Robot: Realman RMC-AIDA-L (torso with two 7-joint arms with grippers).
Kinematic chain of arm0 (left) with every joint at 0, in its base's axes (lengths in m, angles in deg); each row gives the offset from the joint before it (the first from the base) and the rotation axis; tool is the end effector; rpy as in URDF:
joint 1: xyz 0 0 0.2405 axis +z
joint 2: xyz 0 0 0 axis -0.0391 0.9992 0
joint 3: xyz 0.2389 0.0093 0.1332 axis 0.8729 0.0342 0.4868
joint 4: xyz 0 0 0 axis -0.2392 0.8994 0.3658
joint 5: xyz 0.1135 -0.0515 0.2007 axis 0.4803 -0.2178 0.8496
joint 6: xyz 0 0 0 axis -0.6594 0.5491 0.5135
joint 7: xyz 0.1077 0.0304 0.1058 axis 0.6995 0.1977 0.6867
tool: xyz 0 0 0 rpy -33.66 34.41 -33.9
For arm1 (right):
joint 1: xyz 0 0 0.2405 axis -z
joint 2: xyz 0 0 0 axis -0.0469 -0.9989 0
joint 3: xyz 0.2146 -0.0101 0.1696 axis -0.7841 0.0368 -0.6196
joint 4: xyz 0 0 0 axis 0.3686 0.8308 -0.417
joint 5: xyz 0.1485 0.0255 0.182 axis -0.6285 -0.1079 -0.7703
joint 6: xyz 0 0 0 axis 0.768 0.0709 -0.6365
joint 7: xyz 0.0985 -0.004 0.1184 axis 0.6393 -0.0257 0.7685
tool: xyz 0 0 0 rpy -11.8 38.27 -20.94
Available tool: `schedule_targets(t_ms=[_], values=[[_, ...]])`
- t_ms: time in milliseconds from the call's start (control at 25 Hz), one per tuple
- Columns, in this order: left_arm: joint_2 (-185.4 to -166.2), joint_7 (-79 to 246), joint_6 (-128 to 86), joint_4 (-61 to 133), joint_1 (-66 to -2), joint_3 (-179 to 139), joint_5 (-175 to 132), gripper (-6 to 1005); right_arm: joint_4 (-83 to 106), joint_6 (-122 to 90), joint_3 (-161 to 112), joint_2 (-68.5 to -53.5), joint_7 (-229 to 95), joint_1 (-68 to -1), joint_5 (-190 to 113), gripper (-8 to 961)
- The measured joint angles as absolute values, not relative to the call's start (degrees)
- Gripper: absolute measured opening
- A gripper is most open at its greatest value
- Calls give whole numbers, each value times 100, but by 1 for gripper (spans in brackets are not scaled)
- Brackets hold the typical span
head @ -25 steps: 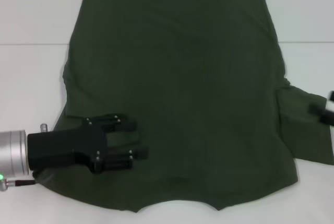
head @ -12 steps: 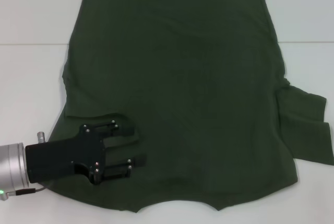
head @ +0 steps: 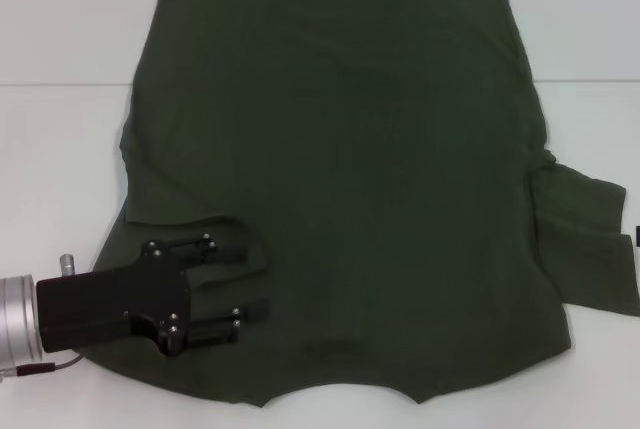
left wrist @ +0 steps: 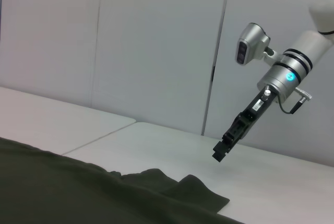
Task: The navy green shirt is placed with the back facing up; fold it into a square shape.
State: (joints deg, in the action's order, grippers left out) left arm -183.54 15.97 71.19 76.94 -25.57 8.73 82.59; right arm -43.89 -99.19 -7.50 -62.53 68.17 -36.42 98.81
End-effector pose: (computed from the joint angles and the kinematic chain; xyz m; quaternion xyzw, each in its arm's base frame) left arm -0.3007 0.3102 -0.0122 -0.9373 -0.1474 -0.2863 0.1336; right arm 0.3490 0.3781 0.1101 -0.7475 0.6172 0.0556 0.2391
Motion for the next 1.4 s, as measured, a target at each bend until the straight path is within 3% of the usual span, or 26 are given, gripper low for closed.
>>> schedule_targets(t_ms=[520, 1400], values=[[-18287, 1603, 7077, 7665, -2511, 854, 8266, 724, -3861, -9444, -116, -6164, 7051, -3825, 10036, 915], [-18286, 1600, 7059, 7656, -2504, 855, 8229, 725, -3314, -8568, 374, -6224, 7028, -4033, 10153, 915]])
